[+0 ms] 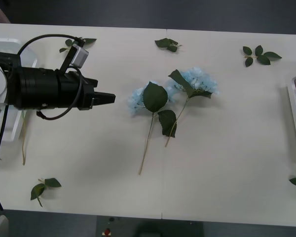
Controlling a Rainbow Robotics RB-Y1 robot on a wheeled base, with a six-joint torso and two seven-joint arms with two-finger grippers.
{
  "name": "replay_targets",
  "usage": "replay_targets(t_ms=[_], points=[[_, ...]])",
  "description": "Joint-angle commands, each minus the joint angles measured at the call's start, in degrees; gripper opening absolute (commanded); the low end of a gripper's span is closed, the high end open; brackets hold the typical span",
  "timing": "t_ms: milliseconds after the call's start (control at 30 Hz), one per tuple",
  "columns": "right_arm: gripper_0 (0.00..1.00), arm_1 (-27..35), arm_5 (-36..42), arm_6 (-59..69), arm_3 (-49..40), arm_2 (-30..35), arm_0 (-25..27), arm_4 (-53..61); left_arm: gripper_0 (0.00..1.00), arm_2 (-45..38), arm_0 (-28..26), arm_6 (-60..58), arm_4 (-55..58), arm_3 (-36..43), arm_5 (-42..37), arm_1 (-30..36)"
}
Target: Put the red flowers into the right box and the blue flowers into the left box
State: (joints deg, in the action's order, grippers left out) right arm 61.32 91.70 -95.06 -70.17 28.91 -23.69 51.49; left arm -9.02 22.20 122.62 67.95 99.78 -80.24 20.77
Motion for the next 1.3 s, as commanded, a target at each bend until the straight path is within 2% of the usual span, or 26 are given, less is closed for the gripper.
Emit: replay_targets(t_ms=[33, 267, 567, 800, 833, 867, 900, 933, 1200, 1300], points=[[0.0, 0.2, -3.9, 0.4, -1.6, 0.7, 3.5, -1.0, 1.0, 3.4, -0.4, 2.1, -1.2, -2.9, 1.6, 0.7], [0.0, -1.8, -11.0, 0.4, -1.6, -1.1, 8.7, -1.6, 1.0, 8.1, -0.6, 1.1, -2.0, -9.4, 6.9, 0.7], [0.0, -5.9, -19.9, 1.1, -1.6, -5.4, 10.8, -3.9, 1.0, 15.6, -0.3, -1.9, -1.8, -14.8, 16.9, 0.7], [0.01, -7.3, -23.2, 0.6, -1.6, -6.2, 11.1, -5.7, 1.0, 19.5, 1.2, -11.3, -3.2, -15.6, 18.8, 0.5], [0.09, -7.3, -23.2, 0.6, -1.6, -6.2, 11.0, -5.9, 1.0, 19.7, 1.3, -12.0, -3.4, -15.6, 18.9, 0.4], [0.6, -7.3, -23.3, 0.5, -1.6, -6.2, 11.0, -6.2, 1.0, 20.4, 1.7, -13.4, -4.4, -15.6, 19.4, 0.1], [0.84, -7.3, -23.3, 0.4, -1.6, -6.2, 11.0, -6.4, 1.0, 20.7, 1.9, -14.3, -5.1, -15.6, 19.9, -0.1], [0.98, -7.3, -23.5, 0.4, -1.6, -6.1, 11.0, -6.6, 1.0, 21.1, 2.2, -15.3, -5.7, -15.6, 20.3, -0.3], [1.0, -7.0, -23.2, -1.1, -2.8, -5.4, 10.9, -6.0, 1.0, 23.0, 4.1, -23.0, -10.7, -15.6, 22.8, -3.0], [1.0, -7.0, -20.7, -1.1, -5.1, -4.7, 10.7, -6.0, 1.0, 23.4, 4.3, -23.5, -11.3, -15.8, 23.3, -3.8]])
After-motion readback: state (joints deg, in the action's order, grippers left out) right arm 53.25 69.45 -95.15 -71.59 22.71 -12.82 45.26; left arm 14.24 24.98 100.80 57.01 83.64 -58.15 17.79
